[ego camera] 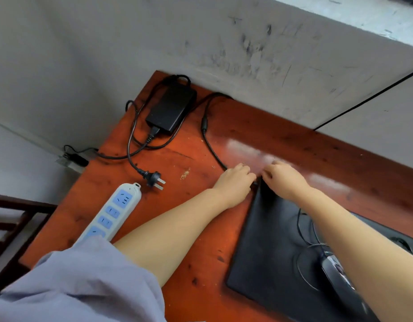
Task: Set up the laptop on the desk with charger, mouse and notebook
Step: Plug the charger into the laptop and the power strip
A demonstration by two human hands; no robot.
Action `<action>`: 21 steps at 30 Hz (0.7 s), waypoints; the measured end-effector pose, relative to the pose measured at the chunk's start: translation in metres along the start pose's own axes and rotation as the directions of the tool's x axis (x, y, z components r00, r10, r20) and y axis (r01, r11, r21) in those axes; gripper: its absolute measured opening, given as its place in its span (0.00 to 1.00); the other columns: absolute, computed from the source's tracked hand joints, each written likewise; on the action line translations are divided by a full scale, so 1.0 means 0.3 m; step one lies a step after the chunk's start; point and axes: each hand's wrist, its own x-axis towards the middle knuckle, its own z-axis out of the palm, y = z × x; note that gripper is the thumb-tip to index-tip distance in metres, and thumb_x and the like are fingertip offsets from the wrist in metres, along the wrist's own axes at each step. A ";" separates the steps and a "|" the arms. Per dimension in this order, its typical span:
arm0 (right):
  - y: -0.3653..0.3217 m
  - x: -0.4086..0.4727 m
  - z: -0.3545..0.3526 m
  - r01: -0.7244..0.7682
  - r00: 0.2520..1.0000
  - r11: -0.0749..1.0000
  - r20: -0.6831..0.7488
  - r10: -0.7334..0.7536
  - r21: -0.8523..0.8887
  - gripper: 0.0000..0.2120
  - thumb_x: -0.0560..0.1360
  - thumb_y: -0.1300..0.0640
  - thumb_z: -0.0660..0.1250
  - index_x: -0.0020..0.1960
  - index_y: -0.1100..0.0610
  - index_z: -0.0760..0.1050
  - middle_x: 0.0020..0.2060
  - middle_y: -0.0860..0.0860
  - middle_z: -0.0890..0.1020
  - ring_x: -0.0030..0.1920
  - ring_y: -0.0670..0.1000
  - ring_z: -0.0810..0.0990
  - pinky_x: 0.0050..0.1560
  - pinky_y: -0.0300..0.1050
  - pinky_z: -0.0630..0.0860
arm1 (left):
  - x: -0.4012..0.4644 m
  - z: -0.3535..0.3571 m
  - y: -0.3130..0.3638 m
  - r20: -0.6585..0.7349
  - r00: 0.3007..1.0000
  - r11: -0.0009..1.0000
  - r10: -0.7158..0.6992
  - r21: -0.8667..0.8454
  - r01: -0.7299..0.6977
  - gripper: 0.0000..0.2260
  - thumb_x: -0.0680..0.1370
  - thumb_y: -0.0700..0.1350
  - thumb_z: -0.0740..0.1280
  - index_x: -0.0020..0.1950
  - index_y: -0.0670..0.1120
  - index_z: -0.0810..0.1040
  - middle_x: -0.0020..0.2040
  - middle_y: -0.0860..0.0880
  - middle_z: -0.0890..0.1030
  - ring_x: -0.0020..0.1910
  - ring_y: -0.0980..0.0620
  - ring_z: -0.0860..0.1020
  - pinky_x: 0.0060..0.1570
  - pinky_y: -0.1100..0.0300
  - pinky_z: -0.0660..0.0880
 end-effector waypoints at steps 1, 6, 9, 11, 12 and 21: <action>-0.023 0.008 -0.010 -0.024 0.999 0.999 0.022 0.024 -0.040 0.14 0.78 0.57 0.56 0.48 0.63 0.78 0.48 0.60 0.78 0.51 0.62 0.77 0.48 0.49 0.73 | -0.031 -0.009 -0.011 0.015 1.000 1.000 0.012 -0.022 -0.012 0.13 0.77 0.42 0.62 0.62 0.41 0.73 0.62 0.41 0.73 0.64 0.42 0.67 0.60 0.48 0.69; -0.277 0.047 -0.017 -0.024 0.999 0.979 -0.028 0.019 -0.204 0.14 0.76 0.59 0.56 0.53 0.60 0.78 0.54 0.60 0.80 0.54 0.62 0.78 0.53 0.50 0.73 | -0.294 -0.052 -0.122 -0.145 0.987 0.987 -0.073 -0.150 0.051 0.11 0.78 0.45 0.62 0.58 0.43 0.76 0.56 0.45 0.77 0.58 0.45 0.72 0.56 0.51 0.70; -0.498 0.068 0.002 0.135 0.988 0.983 -0.060 -0.143 -0.123 0.13 0.76 0.59 0.56 0.50 0.61 0.78 0.51 0.59 0.78 0.53 0.61 0.77 0.50 0.49 0.72 | -0.487 -0.061 -0.215 -0.394 0.897 0.973 -0.202 -0.187 0.137 0.06 0.76 0.43 0.64 0.47 0.43 0.79 0.44 0.46 0.81 0.47 0.44 0.77 0.48 0.52 0.71; -0.647 0.081 0.016 0.228 0.970 0.974 -0.088 -0.226 0.009 0.13 0.77 0.56 0.56 0.48 0.62 0.78 0.50 0.58 0.77 0.52 0.60 0.75 0.46 0.50 0.72 | -0.597 -0.046 -0.280 -0.528 0.796 0.955 -0.296 -0.179 0.236 0.02 0.73 0.40 0.68 0.41 0.42 0.79 0.37 0.46 0.80 0.40 0.44 0.78 0.41 0.51 0.74; -0.720 0.083 0.024 0.245 0.967 0.967 -0.087 -0.239 0.065 0.14 0.77 0.53 0.57 0.49 0.62 0.77 0.50 0.58 0.75 0.52 0.59 0.75 0.46 0.50 0.72 | -0.640 -0.036 -0.310 -0.554 0.753 0.934 -0.355 -0.178 0.310 0.02 0.72 0.40 0.70 0.41 0.43 0.79 0.37 0.46 0.80 0.39 0.43 0.78 0.39 0.51 0.75; -0.983 0.121 0.090 0.171 0.973 0.915 0.207 -0.099 -0.366 0.21 0.78 0.58 0.62 0.69 0.60 0.66 0.68 0.60 0.64 0.65 0.60 0.71 0.54 0.50 0.74 | -0.788 0.103 -0.449 -0.329 0.564 0.641 -0.757 -0.206 0.740 0.33 0.71 0.63 0.65 0.69 0.45 0.64 0.63 0.47 0.70 0.61 0.46 0.68 0.57 0.52 0.66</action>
